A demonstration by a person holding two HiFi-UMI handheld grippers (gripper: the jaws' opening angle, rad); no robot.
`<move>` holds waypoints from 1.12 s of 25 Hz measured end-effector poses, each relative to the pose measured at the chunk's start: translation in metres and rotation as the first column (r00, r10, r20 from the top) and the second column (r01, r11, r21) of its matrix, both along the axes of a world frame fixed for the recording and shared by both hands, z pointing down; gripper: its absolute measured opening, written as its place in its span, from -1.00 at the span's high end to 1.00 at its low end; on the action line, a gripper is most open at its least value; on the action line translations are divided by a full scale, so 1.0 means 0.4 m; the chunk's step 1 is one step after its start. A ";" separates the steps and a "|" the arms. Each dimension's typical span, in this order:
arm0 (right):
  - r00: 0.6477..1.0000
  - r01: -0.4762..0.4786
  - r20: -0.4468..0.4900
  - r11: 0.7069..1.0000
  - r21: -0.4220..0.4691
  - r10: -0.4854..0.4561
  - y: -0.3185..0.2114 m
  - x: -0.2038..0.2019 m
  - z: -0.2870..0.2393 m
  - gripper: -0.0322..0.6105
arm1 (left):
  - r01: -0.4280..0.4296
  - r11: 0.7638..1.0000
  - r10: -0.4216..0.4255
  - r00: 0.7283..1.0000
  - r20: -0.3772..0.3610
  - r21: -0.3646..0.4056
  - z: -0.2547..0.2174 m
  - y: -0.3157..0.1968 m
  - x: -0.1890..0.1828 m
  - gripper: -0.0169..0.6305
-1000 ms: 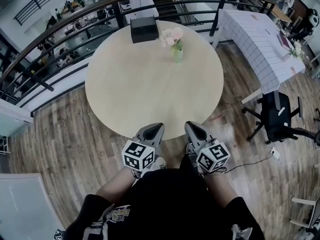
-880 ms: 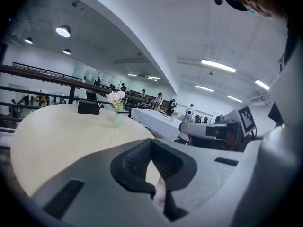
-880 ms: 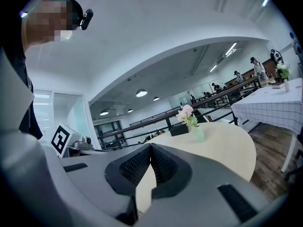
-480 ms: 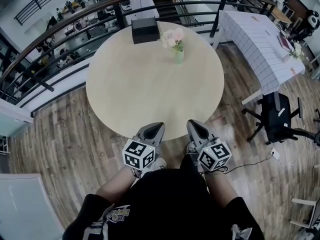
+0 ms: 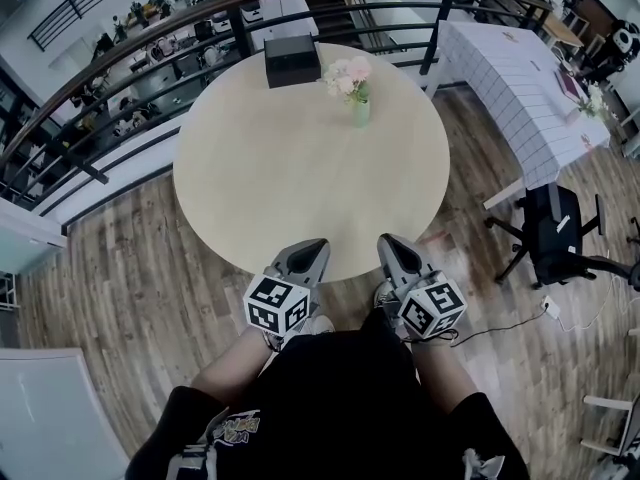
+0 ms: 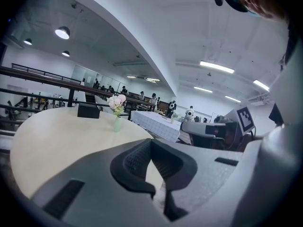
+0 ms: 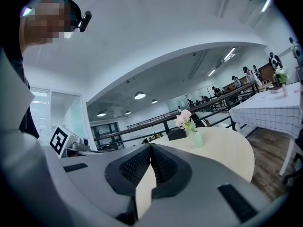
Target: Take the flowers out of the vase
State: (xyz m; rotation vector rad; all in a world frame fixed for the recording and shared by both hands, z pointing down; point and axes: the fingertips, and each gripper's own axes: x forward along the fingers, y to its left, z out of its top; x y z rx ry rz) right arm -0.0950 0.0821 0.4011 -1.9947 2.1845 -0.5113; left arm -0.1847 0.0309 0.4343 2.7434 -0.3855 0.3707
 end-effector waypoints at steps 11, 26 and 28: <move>0.999 -0.014 -0.034 0.999 0.034 0.015 -0.038 0.034 -0.037 0.83 | 0.003 1.000 -0.003 1.000 -0.019 0.015 -0.013 -0.037 0.021 0.93; 0.996 0.089 -0.018 0.996 0.023 -0.088 -0.157 0.197 0.005 0.83 | 0.114 0.993 -0.114 0.993 -0.002 0.021 0.017 -0.130 0.166 0.93; 0.993 0.112 -0.023 0.994 0.014 -0.112 -0.189 0.231 0.002 0.83 | 0.142 0.990 -0.142 0.990 -0.004 0.014 0.016 -0.161 0.199 0.93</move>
